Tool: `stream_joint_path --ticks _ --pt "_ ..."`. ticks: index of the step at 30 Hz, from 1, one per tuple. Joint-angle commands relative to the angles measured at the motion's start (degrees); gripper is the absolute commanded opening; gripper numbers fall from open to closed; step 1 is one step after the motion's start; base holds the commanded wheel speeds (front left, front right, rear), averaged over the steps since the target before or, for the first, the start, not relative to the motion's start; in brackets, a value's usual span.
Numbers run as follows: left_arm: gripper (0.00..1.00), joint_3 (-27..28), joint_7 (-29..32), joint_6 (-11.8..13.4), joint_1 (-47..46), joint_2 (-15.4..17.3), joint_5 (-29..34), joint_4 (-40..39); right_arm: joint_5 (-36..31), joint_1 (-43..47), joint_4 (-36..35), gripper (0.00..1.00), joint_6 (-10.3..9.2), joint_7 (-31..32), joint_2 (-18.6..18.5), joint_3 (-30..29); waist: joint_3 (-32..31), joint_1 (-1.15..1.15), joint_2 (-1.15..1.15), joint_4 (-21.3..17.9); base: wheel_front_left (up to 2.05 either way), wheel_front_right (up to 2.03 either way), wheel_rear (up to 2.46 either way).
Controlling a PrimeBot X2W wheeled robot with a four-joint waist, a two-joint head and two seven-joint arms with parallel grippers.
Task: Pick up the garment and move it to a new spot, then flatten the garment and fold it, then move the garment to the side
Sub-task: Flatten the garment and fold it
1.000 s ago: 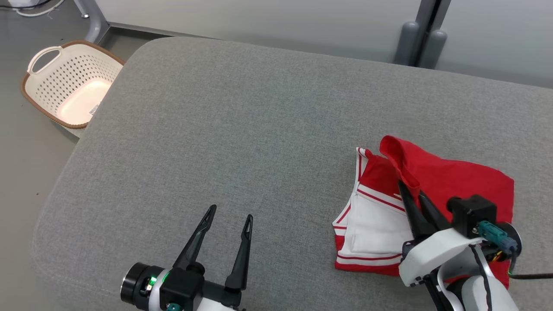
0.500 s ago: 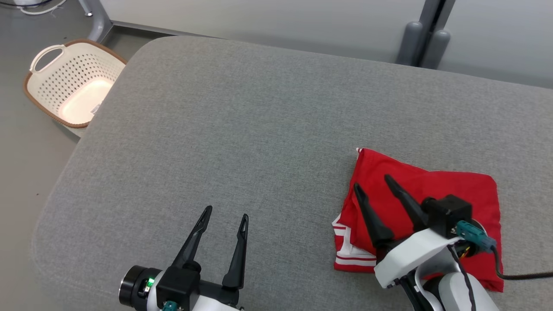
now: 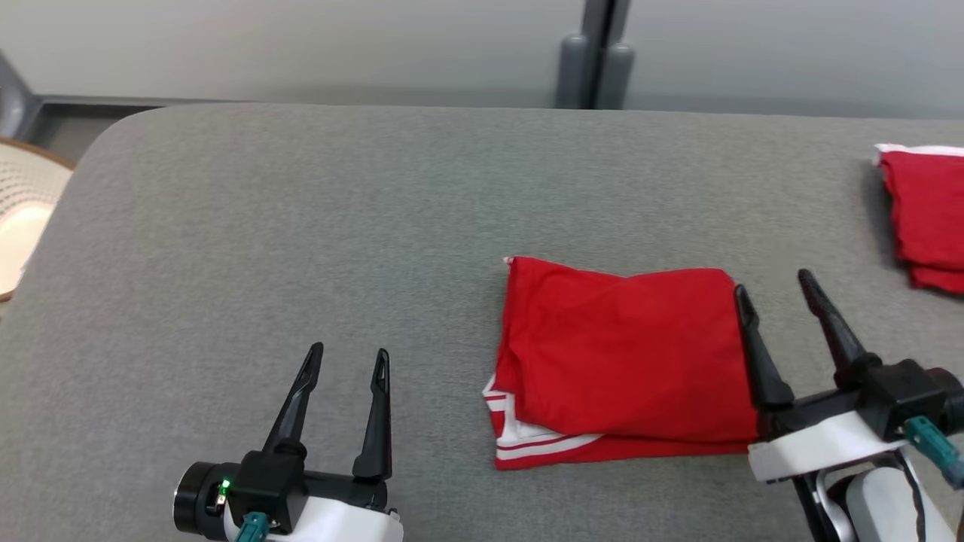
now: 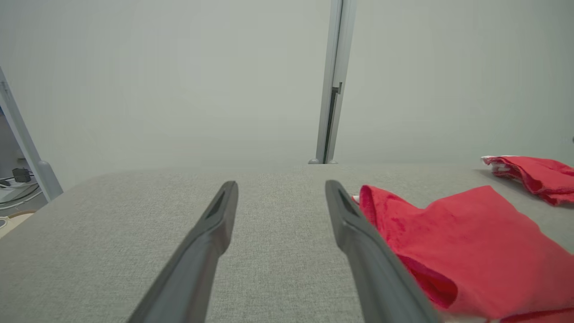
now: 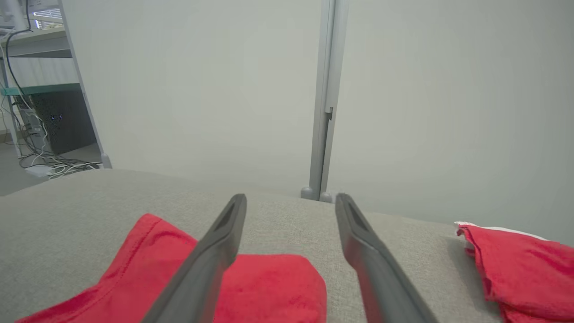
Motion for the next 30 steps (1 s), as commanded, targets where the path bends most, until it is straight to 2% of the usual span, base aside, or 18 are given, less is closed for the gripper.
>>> stream_joint_path --ticks 1,3,9,13,30 --pt "1.0 0.5 -0.1 0.3 -0.2 0.2 -0.4 -0.1 0.2 0.0 0.6 1.0 -0.02 -1.3 -0.1 0.9 -0.5 0.0 0.0 -2.1 0.0 0.0 0.0" --pt "1.0 1.3 -0.1 0.2 0.4 0.2 -0.4 -0.5 0.1 0.4 1.9 1.0 -0.05 -2.1 -0.4 0.7 -0.9 0.0 0.0 -3.1 0.0 0.0 0.0" --pt "1.0 4.0 -0.1 -0.2 3.1 0.2 0.6 -4.4 -1.9 3.5 -3.4 1.0 -0.04 -2.2 1.5 0.0 -1.7 0.0 0.0 -4.7 0.0 0.0 0.0" --pt "1.0 5.0 -0.1 -0.4 5.8 0.2 1.1 -5.2 -2.4 6.0 -4.1 1.0 -0.04 -2.2 2.4 -0.1 -2.7 0.0 0.0 -5.1 0.0 0.0 0.0" --pt "1.0 6.6 -0.1 -1.3 10.3 0.2 1.8 -5.0 -1.6 12.0 -3.7 1.0 -0.04 -2.3 5.1 -2.5 -7.5 0.0 0.0 -3.4 0.0 0.0 0.0"
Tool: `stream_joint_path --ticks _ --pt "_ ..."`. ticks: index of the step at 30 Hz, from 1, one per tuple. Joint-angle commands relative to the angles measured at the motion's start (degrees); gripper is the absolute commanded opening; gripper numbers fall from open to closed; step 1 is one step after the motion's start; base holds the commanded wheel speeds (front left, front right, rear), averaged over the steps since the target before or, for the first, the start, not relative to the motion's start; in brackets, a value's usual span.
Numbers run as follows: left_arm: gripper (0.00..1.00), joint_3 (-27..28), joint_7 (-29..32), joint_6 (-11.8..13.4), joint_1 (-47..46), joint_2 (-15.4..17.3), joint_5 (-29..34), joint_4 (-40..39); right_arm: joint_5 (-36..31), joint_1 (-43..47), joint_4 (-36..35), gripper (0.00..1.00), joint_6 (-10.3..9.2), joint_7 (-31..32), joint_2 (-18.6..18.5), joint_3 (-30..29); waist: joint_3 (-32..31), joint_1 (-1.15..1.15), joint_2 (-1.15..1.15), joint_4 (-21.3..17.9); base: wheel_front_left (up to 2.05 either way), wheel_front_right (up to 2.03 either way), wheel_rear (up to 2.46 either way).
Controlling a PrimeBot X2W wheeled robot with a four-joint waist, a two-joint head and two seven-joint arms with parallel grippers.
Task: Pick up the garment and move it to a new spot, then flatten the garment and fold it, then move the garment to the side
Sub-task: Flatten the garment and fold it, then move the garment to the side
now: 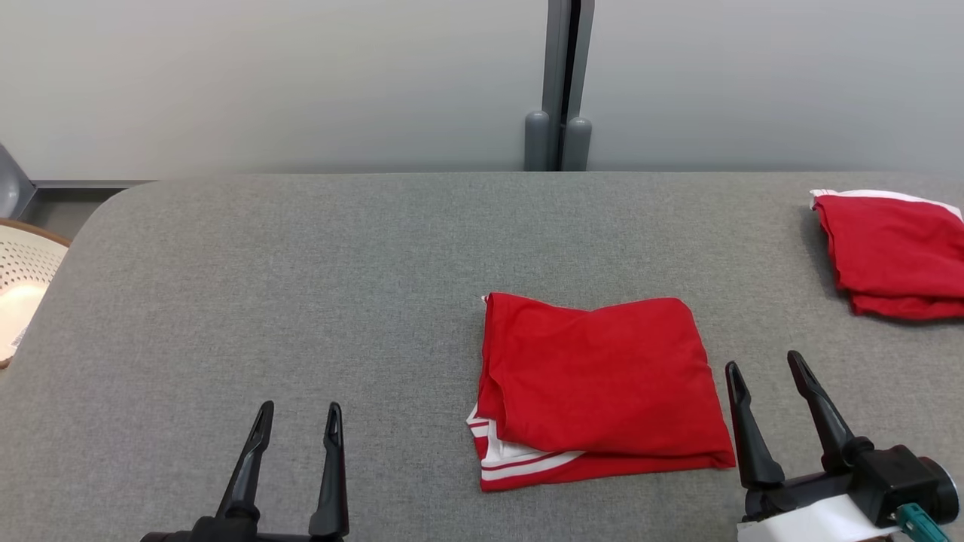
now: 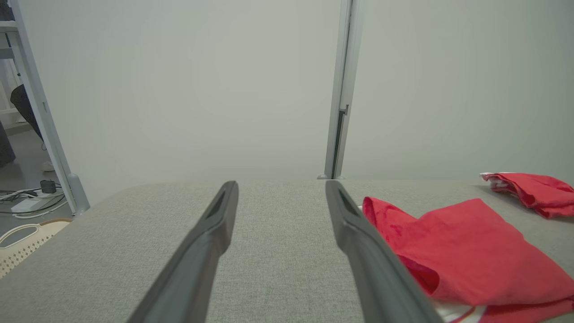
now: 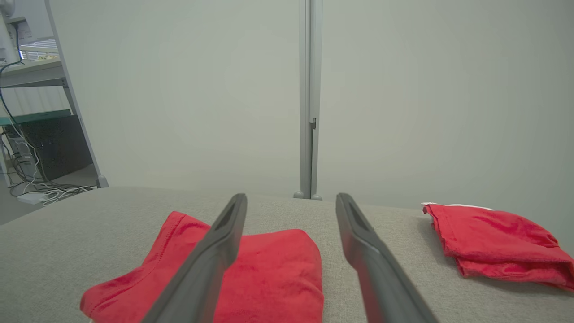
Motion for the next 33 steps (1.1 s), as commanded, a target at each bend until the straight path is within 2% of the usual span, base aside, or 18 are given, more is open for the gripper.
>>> stream_joint_path --ticks 1,13,20,26,30,33 --pt "1.0 0.2 -0.1 -0.2 0.8 0.2 0.4 0.0 0.2 0.9 0.3 1.0 -0.05 -0.3 0.1 0.1 -0.3 0.0 0.0 0.1 0.0 0.0 0.0" --pt "1.0 -0.3 -0.1 -0.7 0.5 0.2 1.3 0.5 0.4 0.9 0.5 1.0 -0.05 -0.3 0.3 0.0 -0.6 0.0 0.0 0.0 0.0 0.0 0.0" --pt "1.0 -1.0 -0.1 -1.1 -1.0 0.2 2.0 1.0 1.2 -0.8 1.7 1.0 -0.05 -0.3 -0.5 -0.6 1.4 0.0 0.0 0.4 0.0 0.0 0.0" --pt "1.0 -2.3 -0.1 -1.5 -3.2 0.2 2.6 1.4 8.7 -7.6 13.1 1.0 -0.05 -0.2 -5.1 2.6 4.5 0.0 0.0 1.0 0.0 0.0 0.0" --pt "1.0 -3.0 -0.1 -1.4 -4.7 0.2 2.6 1.7 17.4 -13.4 23.0 1.0 -0.04 1.2 -8.9 8.4 6.5 0.0 0.0 1.7 0.0 0.0 0.0" --pt "1.0 -3.5 -0.1 -1.2 -5.6 0.2 2.5 1.9 24.6 -17.1 27.0 1.0 -0.04 3.9 -11.4 13.0 8.0 0.0 0.0 2.1 0.0 0.0 0.0"
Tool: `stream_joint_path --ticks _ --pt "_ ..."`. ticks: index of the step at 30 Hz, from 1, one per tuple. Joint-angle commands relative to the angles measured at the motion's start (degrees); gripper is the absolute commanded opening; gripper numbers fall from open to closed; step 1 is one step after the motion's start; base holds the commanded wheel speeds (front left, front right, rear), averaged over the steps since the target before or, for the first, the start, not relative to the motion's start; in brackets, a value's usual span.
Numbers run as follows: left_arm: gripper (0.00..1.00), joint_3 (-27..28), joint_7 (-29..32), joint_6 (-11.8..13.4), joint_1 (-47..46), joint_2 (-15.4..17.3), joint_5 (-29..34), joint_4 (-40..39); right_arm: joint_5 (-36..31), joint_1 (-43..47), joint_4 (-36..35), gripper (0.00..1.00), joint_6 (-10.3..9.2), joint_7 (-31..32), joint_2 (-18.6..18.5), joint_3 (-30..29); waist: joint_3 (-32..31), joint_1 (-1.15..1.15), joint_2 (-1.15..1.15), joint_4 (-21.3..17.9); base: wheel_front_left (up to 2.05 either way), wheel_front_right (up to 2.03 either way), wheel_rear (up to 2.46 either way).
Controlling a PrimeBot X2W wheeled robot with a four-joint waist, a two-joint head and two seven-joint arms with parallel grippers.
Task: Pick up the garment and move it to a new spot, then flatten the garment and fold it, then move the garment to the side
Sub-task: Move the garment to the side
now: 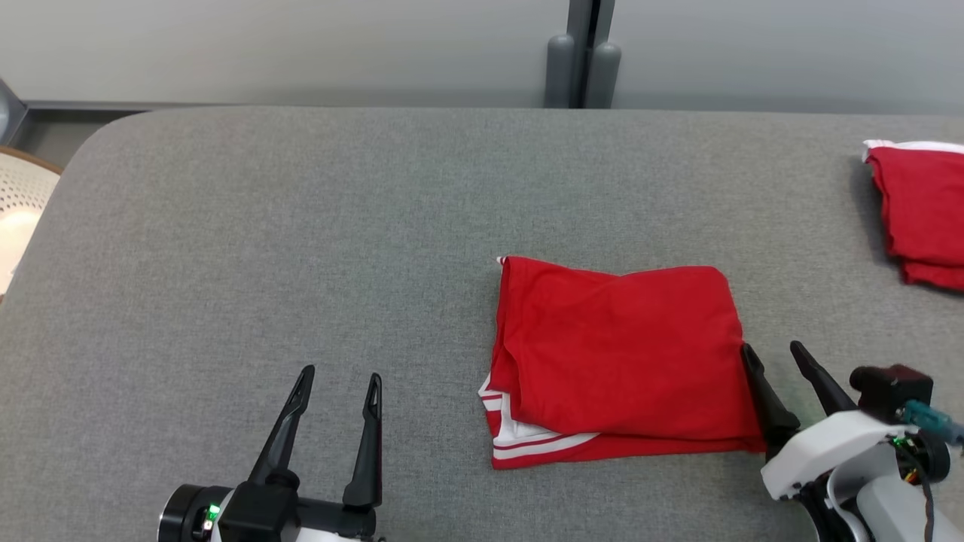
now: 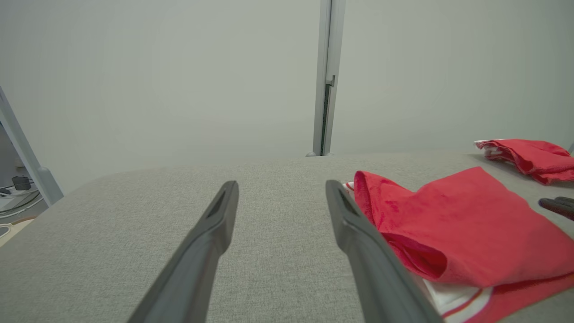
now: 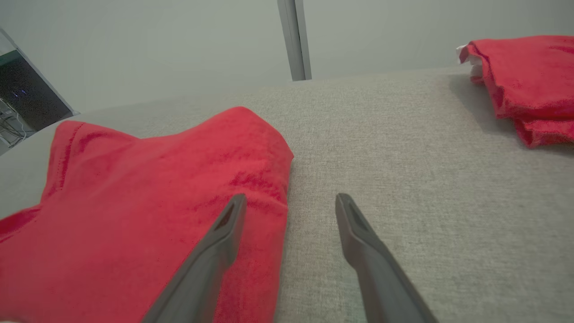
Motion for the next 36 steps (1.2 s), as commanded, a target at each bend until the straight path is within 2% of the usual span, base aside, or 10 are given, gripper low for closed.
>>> stream_joint_path --ticks 1,7,8,9,10,11,17,23,31,36 --pt "1.0 -0.1 -0.1 0.1 -1.3 0.2 0.0 0.2 4.7 -2.2 1.4 1.0 -0.01 1.5 -1.4 2.4 1.5 0.0 0.0 0.6 0.0 0.0 0.0" --pt "1.0 -1.2 -0.1 0.6 -2.6 0.2 -0.2 0.4 18.7 -5.3 2.3 0.98 -0.01 7.1 -4.5 9.5 3.4 0.0 0.0 1.2 0.0 0.0 0.0" --pt "1.0 -1.2 -0.1 0.6 -2.6 0.2 -0.2 0.4 18.7 -5.3 2.3 0.98 -0.01 7.1 -4.5 9.5 3.4 0.0 0.0 1.2 0.0 0.0 0.0" --pt "1.0 -1.3 -0.1 0.7 -3.2 0.2 -0.4 0.3 22.5 -5.3 1.2 0.7 -0.01 8.6 -5.6 11.7 3.9 0.0 0.0 1.4 0.0 0.0 0.0" --pt "1.0 -1.3 -0.1 0.9 -3.4 0.2 -0.5 0.3 24.0 -5.1 0.2 0.29 -0.01 9.1 -6.3 13.1 4.1 0.0 0.0 1.4 0.0 0.0 0.0" --pt "1.0 -1.3 -0.1 1.0 -3.5 0.2 -0.7 0.2 25.3 -5.1 -0.5 0.0 -0.01 9.1 -7.2 14.1 4.4 0.0 0.0 1.5 0.0 0.0 0.0" --pt "1.0 -1.4 -0.1 1.1 -4.3 0.2 -0.7 -0.1 27.9 -8.2 -3.8 0.0 -0.01 4.1 -11.6 17.0 6.1 0.0 0.0 1.0 0.0 0.0 0.0" --pt "1.0 -1.7 -0.1 0.7 -6.3 0.2 -0.1 -0.6 26.1 -17.7 -2.3 0.0 -0.02 -0.1 -15.5 18.5 9.9 0.0 0.0 -0.2 0.0 0.0 0.0" --pt "1.0 -3.5 -0.1 0.4 -11.5 0.2 -0.5 -1.5 22.3 -31.5 1.4 0.0 -0.02 -1.3 -22.0 17.3 16.7 0.0 0.0 -1.1 0.0 0.0 0.0" --pt "1.0 -4.9 -0.1 0.3 -13.7 0.2 -0.5 -1.4 21.2 -36.2 2.4 0.0 -0.02 -1.0 -26.9 15.9 18.9 0.0 0.0 -2.4 0.0 0.0 0.0"
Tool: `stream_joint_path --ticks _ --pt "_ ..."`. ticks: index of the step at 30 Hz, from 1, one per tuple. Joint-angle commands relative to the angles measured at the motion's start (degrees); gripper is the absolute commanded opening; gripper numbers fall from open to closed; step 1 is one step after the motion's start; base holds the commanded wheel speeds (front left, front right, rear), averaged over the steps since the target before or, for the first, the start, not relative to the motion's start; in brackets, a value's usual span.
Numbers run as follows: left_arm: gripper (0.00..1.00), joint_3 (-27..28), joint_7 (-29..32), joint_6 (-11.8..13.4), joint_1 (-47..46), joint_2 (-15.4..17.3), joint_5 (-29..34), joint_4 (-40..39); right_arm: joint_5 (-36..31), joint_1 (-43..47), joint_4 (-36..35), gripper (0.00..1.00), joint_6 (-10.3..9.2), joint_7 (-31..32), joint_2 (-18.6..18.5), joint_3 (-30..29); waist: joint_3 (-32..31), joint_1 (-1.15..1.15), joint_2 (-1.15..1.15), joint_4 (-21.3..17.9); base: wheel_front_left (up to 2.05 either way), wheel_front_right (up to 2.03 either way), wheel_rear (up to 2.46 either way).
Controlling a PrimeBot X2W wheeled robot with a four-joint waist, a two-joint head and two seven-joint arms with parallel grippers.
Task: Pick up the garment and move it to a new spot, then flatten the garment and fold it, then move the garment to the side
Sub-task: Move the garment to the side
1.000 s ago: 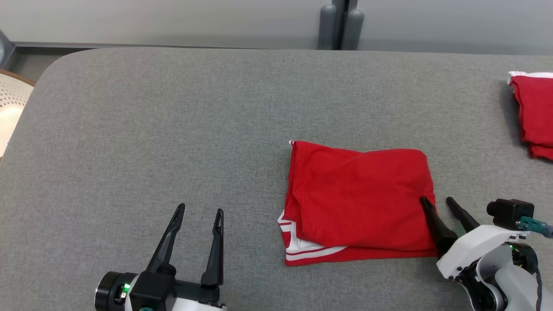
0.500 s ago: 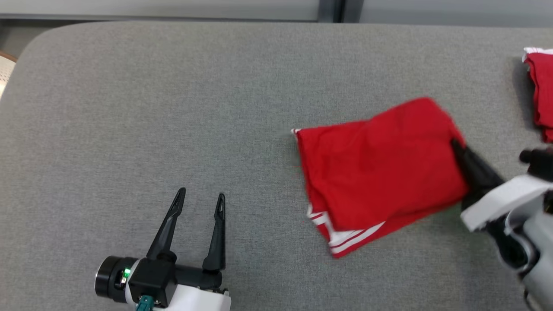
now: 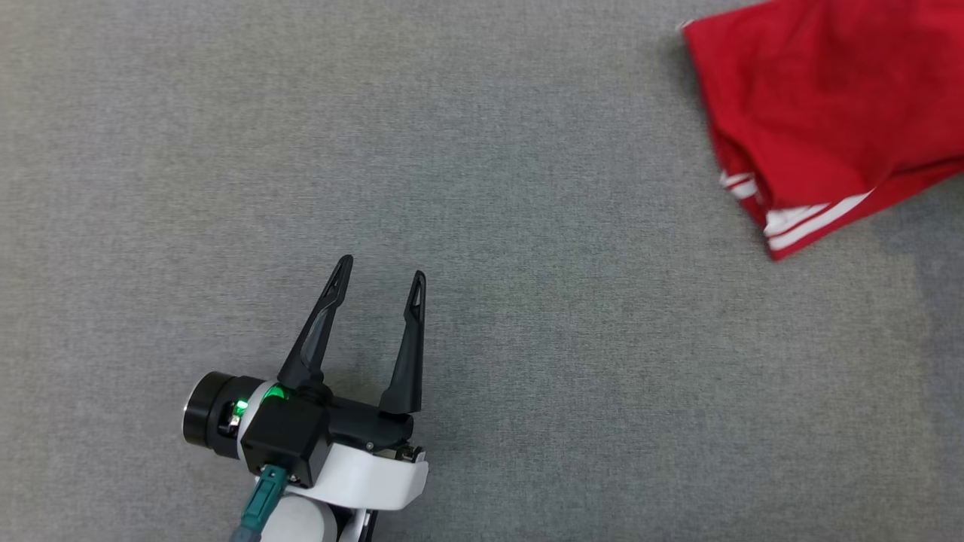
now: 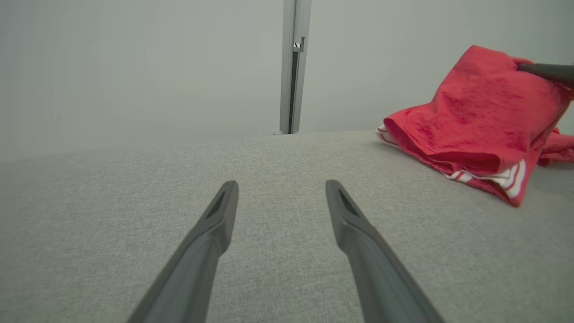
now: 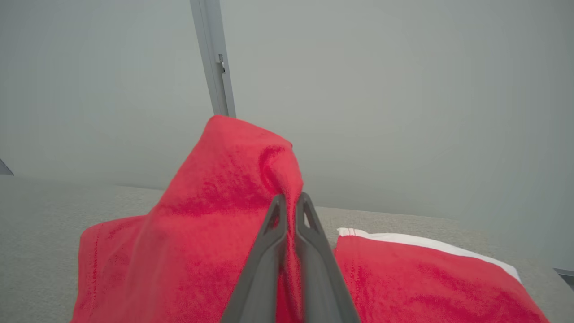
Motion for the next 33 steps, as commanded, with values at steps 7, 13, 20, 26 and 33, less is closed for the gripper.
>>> stream_joint_path --ticks 7,13,20,26,33 --pt "1.0 -0.6 -0.1 -0.3 -2.4 0.2 0.3 0.6 -1.5 -1.5 1.8 0.0 -0.03 1.6 -7.3 -2.7 1.7 0.0 0.0 -1.6 0.0 0.0 0.0" --pt "1.0 -1.0 -0.1 -1.1 -3.5 0.2 0.6 1.1 -1.1 -1.7 4.7 0.0 -0.04 4.1 -10.3 -5.5 2.8 0.0 0.0 -1.3 0.0 0.0 0.0" --pt "1.0 -1.5 -0.1 -1.1 -4.6 0.2 0.7 0.8 -3.6 -2.5 12.3 1.0 -0.05 4.3 -12.9 -9.3 4.1 0.0 0.0 0.8 0.0 0.0 0.0" --pt "1.0 -1.4 -0.1 -0.4 -4.2 0.2 -0.1 1.1 -14.7 -4.7 20.2 1.0 -0.05 -1.5 -10.6 -12.1 2.7 0.0 0.0 1.9 0.0 0.0 0.0" --pt "1.0 0.9 -0.1 -0.1 -1.3 0.1 -2.8 0.3 -29.4 6.9 4.4 1.0 -0.08 -2.4 7.2 -22.9 -4.1 0.0 0.0 0.9 0.0 0.0 0.0"
